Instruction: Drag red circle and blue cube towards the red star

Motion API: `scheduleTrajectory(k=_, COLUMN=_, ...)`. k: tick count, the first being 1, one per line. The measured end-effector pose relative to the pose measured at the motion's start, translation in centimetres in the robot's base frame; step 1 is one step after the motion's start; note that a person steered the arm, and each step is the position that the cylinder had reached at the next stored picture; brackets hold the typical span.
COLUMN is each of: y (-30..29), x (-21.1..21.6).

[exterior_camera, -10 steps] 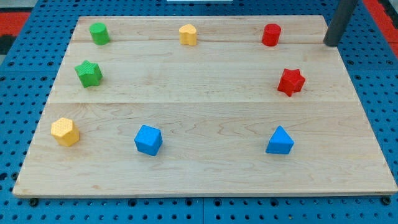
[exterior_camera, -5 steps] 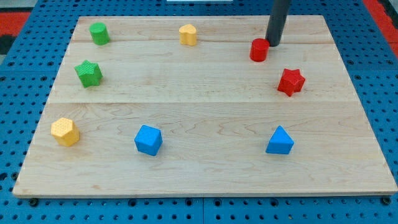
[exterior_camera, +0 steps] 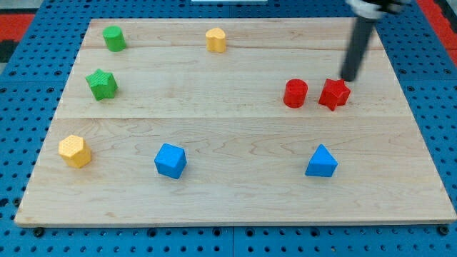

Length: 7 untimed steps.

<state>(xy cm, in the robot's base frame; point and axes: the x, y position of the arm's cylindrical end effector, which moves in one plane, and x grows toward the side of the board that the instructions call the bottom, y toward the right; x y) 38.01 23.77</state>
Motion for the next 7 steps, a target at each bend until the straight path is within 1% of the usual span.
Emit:
scheduleTrajectory(k=1, y=-0.9, x=11.9)
scheduleTrajectory(k=2, y=-6.8, x=19.9)
scheduleTrajectory(k=3, y=-12.1, x=17.8)
scheduleTrajectory(k=4, y=-10.4, x=12.5)
scheduleTrajectory(k=5, y=-11.6, x=8.8)
scheduleTrajectory(k=6, y=-12.2, x=18.6)
scheduleTrajectory(k=7, y=-22.8, x=22.8)
